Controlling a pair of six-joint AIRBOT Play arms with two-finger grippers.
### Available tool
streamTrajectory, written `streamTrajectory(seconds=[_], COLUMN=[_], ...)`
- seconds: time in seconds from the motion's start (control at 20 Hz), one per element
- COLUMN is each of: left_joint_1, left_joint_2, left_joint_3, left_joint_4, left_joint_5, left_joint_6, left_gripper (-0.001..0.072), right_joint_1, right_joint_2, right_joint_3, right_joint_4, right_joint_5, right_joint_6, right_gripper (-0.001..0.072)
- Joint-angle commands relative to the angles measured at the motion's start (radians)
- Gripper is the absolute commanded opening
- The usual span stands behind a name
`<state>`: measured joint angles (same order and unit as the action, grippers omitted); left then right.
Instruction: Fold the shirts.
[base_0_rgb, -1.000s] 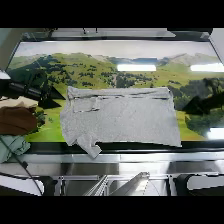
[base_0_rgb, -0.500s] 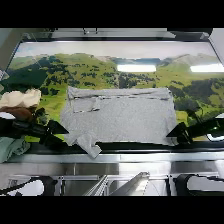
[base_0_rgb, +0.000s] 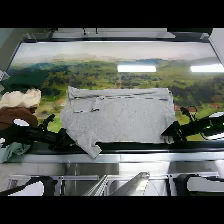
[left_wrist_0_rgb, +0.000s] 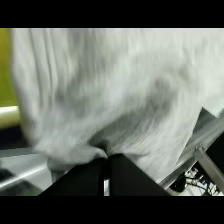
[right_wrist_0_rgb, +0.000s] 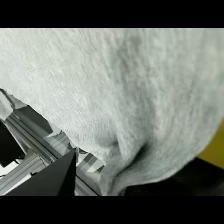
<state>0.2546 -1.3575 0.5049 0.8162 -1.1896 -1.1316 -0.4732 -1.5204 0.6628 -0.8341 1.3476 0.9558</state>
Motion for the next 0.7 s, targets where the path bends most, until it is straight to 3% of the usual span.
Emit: streamTrajectory(seconds=[0.0,0.15,0.25,0.4,0.65], left_joint_1=[-0.020,0.011,0.037,0.098,0.107], left_joint_2=[0.001,0.001,0.012,0.079,0.099], left_joint_3=[0.044,0.136,0.192,0.227,0.229], left_joint_4=[-0.026,-0.033,-0.033,-0.032,-0.067], left_joint_5=[0.090,-0.014,-0.124,-0.145,-0.152], left_joint_6=[0.031,0.024,0.023,0.008,0.010], left_gripper=[0.0024,0.0024,0.0024,0.0024,0.0024], right_joint_1=[0.001,0.001,-0.017,-0.106,-0.086], right_joint_2=[0.001,0.005,0.022,0.062,0.075], right_joint_3=[0.000,0.011,0.043,0.120,0.141], right_joint_4=[0.019,0.016,-0.026,-0.063,0.086], right_joint_5=[-0.053,0.007,0.049,0.105,0.144], right_joint_6=[-0.007,-0.006,0.011,0.071,0.032], right_gripper=[0.0124,0.0012,0.0011,0.0012,0.0012])
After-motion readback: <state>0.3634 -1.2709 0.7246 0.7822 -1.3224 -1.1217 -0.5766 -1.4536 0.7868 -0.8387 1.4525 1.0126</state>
